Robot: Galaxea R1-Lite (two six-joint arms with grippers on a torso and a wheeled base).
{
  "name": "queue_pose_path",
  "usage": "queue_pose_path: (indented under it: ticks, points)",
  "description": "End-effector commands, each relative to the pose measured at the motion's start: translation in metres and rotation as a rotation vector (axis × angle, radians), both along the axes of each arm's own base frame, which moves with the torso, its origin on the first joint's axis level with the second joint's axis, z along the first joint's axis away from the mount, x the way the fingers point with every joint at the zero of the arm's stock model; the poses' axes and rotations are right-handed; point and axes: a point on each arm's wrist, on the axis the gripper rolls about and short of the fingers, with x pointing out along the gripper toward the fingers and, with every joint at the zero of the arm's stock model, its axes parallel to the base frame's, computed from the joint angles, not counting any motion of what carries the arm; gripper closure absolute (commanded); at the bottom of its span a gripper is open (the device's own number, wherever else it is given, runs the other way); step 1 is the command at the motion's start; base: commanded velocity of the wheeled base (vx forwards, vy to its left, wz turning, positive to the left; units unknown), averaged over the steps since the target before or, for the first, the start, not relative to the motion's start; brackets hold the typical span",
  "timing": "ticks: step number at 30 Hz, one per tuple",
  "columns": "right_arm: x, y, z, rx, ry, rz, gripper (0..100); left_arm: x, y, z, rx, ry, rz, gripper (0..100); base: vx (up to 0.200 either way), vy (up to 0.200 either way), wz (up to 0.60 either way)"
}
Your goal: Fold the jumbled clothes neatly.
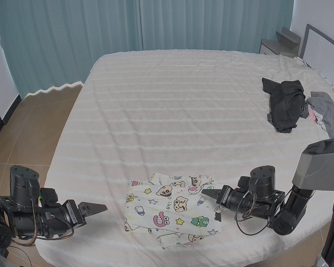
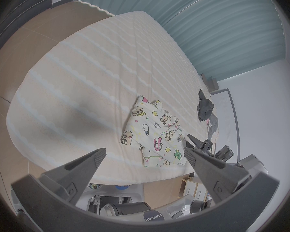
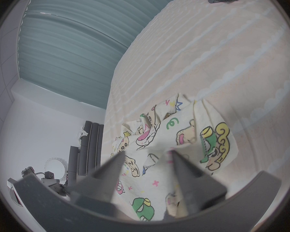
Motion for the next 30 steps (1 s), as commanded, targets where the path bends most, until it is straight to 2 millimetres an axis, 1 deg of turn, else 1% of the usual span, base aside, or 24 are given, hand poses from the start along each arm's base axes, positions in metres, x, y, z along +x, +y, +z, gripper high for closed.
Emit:
queue_pose_path:
  ticks: [1,11,14,15,17,20,25,30]
  points:
    - [0.002,-0.001,-0.001,0.000,-0.002,-0.008,100,0.000,0.000,0.000,0.000,0.000,0.000,0,0.000,0.000,0.00]
    - [0.007,-0.001,0.005,0.013,-0.032,-0.021,100,0.000,0.000,0.000,-0.001,-0.001,0.000,0,0.000,0.000,0.00]
    - [0.009,-0.005,0.015,0.029,-0.066,-0.037,100,0.000,0.000,0.000,-0.001,-0.001,0.000,0,0.000,0.000,0.00]
    - [0.009,-0.005,0.015,0.029,-0.066,-0.037,100,0.000,0.000,0.000,-0.001,-0.001,0.000,0,0.000,0.000,0.00]
    - [0.010,-0.008,0.025,0.041,-0.093,-0.046,100,0.000,0.000,0.000,-0.002,-0.004,0.000,0,0.000,0.000,0.00]
    - [0.011,-0.012,0.030,0.045,-0.107,-0.056,100,0.000,0.000,0.000,-0.004,-0.010,0.000,0,0.000,0.000,0.00]
    - [0.014,-0.015,0.029,0.031,-0.114,-0.062,100,0.001,0.000,-0.001,-0.005,-0.013,0.000,0,0.000,0.000,0.00]
    - [0.023,-0.016,0.025,0.012,-0.126,-0.065,100,0.001,0.000,-0.001,-0.007,-0.011,0.002,0,0.000,0.000,0.00]
